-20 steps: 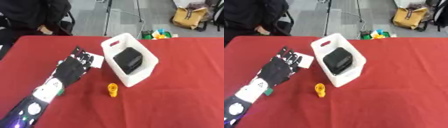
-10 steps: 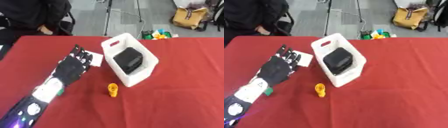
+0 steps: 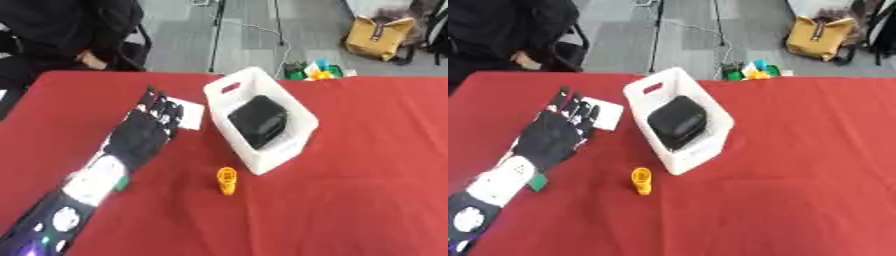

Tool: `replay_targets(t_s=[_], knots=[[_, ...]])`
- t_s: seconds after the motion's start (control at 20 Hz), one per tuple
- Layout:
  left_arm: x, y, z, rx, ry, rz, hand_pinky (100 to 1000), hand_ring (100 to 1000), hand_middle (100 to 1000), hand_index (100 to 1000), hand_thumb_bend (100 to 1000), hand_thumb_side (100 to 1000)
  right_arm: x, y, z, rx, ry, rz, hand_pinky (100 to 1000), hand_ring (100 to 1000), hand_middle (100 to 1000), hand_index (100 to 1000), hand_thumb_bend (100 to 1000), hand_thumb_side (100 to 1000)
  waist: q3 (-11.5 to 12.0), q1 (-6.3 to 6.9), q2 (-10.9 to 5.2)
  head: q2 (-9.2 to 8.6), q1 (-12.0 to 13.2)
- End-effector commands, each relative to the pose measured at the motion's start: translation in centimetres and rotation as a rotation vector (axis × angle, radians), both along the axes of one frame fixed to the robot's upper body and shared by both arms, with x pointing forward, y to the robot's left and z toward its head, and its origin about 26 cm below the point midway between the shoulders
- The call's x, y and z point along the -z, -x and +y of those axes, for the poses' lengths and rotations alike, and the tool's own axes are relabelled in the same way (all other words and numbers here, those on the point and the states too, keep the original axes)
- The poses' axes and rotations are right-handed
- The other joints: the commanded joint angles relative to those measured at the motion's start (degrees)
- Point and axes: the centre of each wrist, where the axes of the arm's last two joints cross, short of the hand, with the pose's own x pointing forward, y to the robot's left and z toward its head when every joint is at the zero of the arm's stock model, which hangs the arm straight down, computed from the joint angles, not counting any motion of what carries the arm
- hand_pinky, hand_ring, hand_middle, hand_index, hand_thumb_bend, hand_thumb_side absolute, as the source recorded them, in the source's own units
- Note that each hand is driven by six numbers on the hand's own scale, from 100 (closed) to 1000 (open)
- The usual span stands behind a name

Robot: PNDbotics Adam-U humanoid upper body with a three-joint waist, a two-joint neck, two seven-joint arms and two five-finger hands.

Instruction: Pick up objects on the table and place them in the box.

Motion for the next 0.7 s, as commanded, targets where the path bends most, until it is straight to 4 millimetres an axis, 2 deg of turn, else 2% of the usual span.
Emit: replay_targets(t_s=[0.05,0.7], knots=[[-1.7,0.2,0.7,-0.023,-0.025,-0.049,741,720,578,642,100,422,-0.9,0.3,0.0,-0.009,0.009,-0.032,795,849,716,718,100,981,0.1,-0.1,-1.47,-0.64,-0.1],[-3.8,1.1,-0.1,-0.049,-0.016,-0.084,742,720,580,641,100,413,-0.8,0.3,-0.2,-0.008,0.004,-0.025,796,849,716,718,100,976,0.3,0.23,-2.31,-0.02,-0.3]])
